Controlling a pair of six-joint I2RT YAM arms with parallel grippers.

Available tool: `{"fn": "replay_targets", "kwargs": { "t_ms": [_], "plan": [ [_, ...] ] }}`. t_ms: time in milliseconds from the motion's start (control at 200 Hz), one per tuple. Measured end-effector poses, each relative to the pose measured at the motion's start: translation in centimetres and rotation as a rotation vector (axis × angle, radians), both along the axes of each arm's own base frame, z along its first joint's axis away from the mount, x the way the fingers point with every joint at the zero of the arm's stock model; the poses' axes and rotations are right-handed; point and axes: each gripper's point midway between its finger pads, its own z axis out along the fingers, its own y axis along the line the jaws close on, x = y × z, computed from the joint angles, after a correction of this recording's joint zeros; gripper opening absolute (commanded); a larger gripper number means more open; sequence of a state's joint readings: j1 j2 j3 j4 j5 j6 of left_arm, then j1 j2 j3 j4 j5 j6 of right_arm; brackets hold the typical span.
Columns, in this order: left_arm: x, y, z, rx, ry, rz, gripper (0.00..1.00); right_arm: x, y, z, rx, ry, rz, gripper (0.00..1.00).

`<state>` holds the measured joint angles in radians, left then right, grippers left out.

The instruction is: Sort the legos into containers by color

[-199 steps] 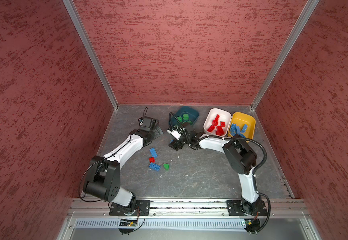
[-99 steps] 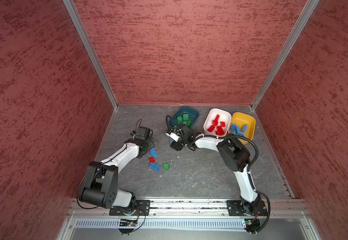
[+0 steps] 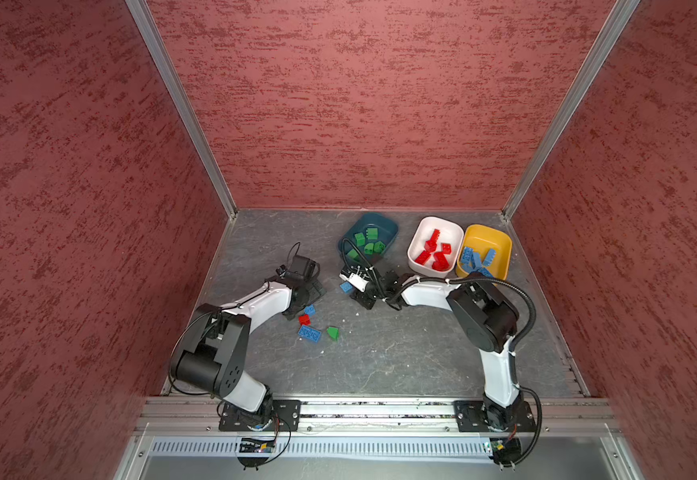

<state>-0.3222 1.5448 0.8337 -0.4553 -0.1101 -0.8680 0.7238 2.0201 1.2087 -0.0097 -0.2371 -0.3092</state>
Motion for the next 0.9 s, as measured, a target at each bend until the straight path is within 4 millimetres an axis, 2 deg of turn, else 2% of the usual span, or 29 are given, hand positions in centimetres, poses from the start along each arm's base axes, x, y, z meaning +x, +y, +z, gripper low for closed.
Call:
{"fn": "replay_targets", "kwargs": {
  "t_ms": [125, 240, 321, 456, 611, 661, 736, 902],
  "plan": [
    [-0.1, -0.9, 0.0, -0.004, 0.000, -0.017, 0.99, -0.1, -0.3, 3.0, 0.072, -0.046, -0.005, 0.34],
    [0.0, -1.4, -0.1, -0.004, 0.002, -0.026, 0.99, 0.7, 0.3, 5.6, 0.136, -0.082, -0.019, 0.57],
    [-0.1, -1.4, -0.2, 0.000, 0.008, -0.025, 1.00, 1.5, 0.9, 6.2, 0.158, -0.096, -0.027, 0.63],
    [-0.2, -0.8, -0.3, 0.017, 0.017, -0.010, 0.99, 2.9, 2.3, 5.0, 0.166, -0.068, -0.054, 0.68],
    [-0.1, 0.1, -0.4, 0.028, 0.021, 0.014, 1.00, 3.5, 3.0, 1.4, 0.102, -0.039, -0.086, 0.70],
    [0.0, 0.5, -0.4, 0.028, 0.021, 0.021, 0.99, 3.5, 3.2, 0.3, 0.078, -0.030, -0.091, 0.68],
    [0.1, 0.8, -0.4, 0.029, 0.021, 0.023, 0.99, 3.3, 3.4, -1.0, 0.048, -0.019, -0.093, 0.56],
    [0.5, 0.4, -0.6, 0.024, 0.029, -0.029, 0.99, 3.3, 3.7, -1.0, 0.040, -0.026, -0.112, 0.33]
  ]
}}
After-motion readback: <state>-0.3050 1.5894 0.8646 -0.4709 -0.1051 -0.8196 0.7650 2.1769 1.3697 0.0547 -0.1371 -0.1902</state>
